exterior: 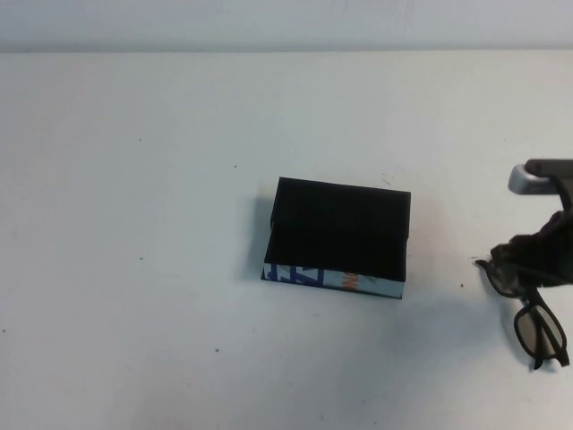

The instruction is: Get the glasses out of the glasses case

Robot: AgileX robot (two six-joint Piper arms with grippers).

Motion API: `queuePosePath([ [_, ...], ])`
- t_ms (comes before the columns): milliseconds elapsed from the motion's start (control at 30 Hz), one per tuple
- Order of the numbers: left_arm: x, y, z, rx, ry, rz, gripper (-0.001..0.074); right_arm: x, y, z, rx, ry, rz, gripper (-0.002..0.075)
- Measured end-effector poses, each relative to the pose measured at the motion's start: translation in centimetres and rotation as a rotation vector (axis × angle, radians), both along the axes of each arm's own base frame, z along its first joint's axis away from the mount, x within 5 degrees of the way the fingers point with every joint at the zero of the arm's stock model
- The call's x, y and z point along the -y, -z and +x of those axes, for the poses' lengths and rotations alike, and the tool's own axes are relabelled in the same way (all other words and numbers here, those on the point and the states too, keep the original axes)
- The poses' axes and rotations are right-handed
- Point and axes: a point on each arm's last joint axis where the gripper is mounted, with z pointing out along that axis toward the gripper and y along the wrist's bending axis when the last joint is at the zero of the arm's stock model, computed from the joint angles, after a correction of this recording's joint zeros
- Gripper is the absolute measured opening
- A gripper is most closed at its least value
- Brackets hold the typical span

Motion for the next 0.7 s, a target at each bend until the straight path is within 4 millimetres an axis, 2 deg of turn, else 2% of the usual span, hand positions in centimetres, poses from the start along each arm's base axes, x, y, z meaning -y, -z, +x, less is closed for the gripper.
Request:
queuePosePath([
  [67, 0.0, 0.0, 0.0, 0.0, 0.0, 0.0, -0.0004, 0.0, -2.3, -0.6, 0.071, 0.005, 0.018, 0.0382],
  [167, 0.0, 0.0, 0.0, 0.0, 0.0, 0.0, -0.0004, 0.3, -7.2, -2.8, 0.22, 0.001, 0.044, 0.0361],
  [267, 0.0, 0.0, 0.0, 0.0, 0.0, 0.0, -0.0005, 0.9, -11.6, -6.7, 0.37, -0.005, 0.069, 0.0307],
  [367, 0.0, 0.0, 0.0, 0.0, 0.0, 0.0, -0.0004, 1.4, -14.3, -11.0, 0.491, -0.009, 0.093, 0.0232],
  [500, 0.0, 0.0, 0.0, 0.0, 0.0, 0.0, -0.0004, 2.1, -15.9, -16.6, 0.638, -0.01, 0.138, 0.0108],
  [567, 0.0, 0.0, 0.0, 0.0, 0.0, 0.0, -0.0004, 2.5, -15.7, -19.1, 0.695, -0.012, 0.147, 0.0042],
  [700, 0.0, 0.0, 0.0, 0.0, 0.0, 0.0, -0.0004, 3.1, -14.2, -22.9, 0.799, -0.01, 0.159, -0.0003],
])
